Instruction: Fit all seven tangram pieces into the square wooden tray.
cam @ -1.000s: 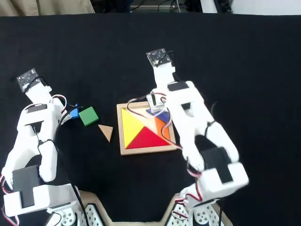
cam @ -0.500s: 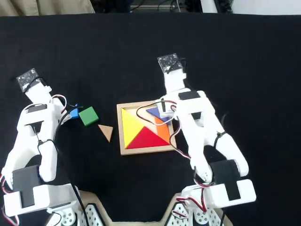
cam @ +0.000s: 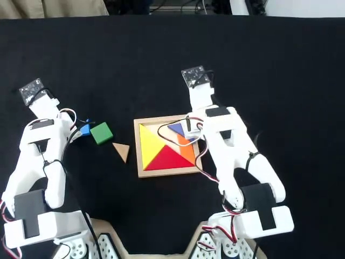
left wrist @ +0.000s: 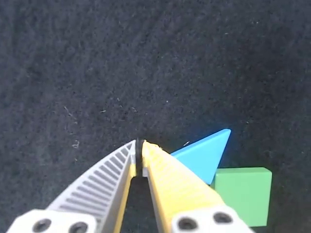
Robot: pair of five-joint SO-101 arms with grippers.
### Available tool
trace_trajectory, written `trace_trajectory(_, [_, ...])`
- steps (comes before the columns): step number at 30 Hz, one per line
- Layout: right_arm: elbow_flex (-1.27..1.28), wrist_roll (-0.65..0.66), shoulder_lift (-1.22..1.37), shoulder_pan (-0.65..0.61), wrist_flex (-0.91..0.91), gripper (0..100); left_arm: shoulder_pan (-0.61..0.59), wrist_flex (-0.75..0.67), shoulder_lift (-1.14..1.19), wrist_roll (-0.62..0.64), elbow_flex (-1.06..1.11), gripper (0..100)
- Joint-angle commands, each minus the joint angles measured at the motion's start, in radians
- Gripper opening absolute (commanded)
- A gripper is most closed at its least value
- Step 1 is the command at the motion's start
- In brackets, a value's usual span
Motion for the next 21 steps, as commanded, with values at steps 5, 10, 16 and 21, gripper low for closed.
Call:
trace_trajectory(5, [0.019,0.017,-0.041,-0.043,-0.029,1.1,0.012,-0.015,-0.031,-0.009,-0.007,3])
trace_trajectory(10, [0.021,0.017,-0.041,-0.058,-0.044,1.1,0.012,-0.015,-0.031,-0.009,-0.007,3])
trace_trajectory(16, [0.022,0.018,-0.090,-0.057,-0.037,1.1,0.012,-0.015,-0.031,-0.009,-0.007,3])
trace_trajectory(21, [0.128,0.021,-0.232,-0.132,-0.046,1.1,0.013,-0.015,-0.031,-0.009,-0.008,3])
